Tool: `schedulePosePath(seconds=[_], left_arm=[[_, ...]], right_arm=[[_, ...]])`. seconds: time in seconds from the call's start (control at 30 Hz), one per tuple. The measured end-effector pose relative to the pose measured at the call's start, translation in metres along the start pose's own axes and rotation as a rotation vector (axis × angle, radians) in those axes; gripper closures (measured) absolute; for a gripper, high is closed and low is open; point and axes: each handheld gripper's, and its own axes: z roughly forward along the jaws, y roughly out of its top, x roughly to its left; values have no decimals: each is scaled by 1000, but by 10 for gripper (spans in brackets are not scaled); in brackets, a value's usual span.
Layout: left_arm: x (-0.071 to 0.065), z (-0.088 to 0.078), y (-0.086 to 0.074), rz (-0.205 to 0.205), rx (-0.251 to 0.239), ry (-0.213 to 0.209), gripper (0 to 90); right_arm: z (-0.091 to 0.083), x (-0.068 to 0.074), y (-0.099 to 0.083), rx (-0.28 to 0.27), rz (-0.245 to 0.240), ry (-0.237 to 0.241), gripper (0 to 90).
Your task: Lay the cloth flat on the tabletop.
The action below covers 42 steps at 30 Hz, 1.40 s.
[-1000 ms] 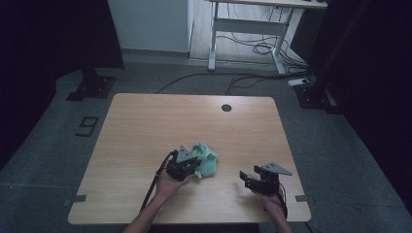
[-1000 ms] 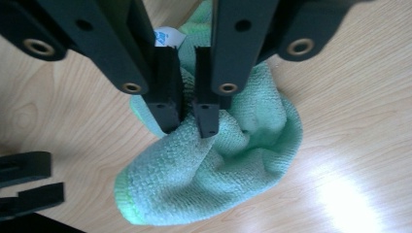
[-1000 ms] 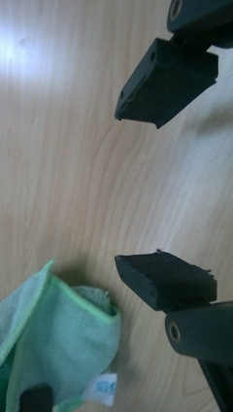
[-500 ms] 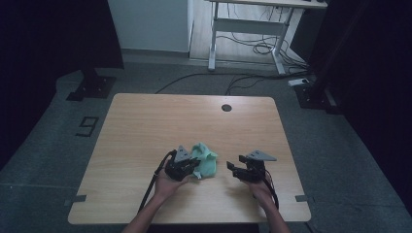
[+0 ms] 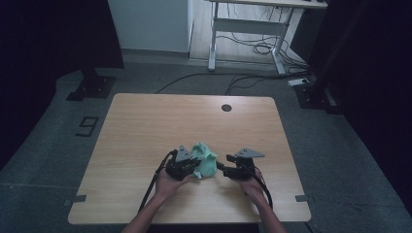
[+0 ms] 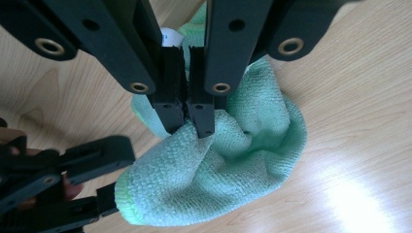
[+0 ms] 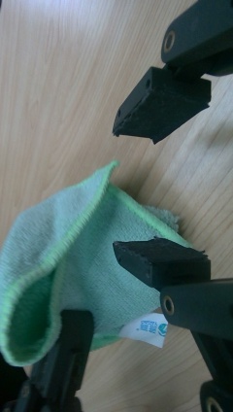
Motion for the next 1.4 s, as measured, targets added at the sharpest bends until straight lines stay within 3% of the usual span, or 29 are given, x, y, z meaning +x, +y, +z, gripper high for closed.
schedulePosePath(seconds=[0.47,0.67,0.97,1.23,1.3,1.4], left_arm=[[0,0,0,2,6,-4,867],[2,-1,0,-2,9,-13,867],[2,-1,-1,5,9,-15,867],[3,-1,-2,3,10,-11,865],[5,-3,-2,-10,3,-3,828],[5,-6,-5,-2,14,12,625]], right_arm=[[30,8,10,28,-73,59,527],[36,4,13,30,-87,99,597],[35,0,17,-10,-99,78,615],[43,-3,15,-11,-99,98,874],[42,-4,16,-10,-95,101,879],[37,-4,17,-11,-94,96,882]])
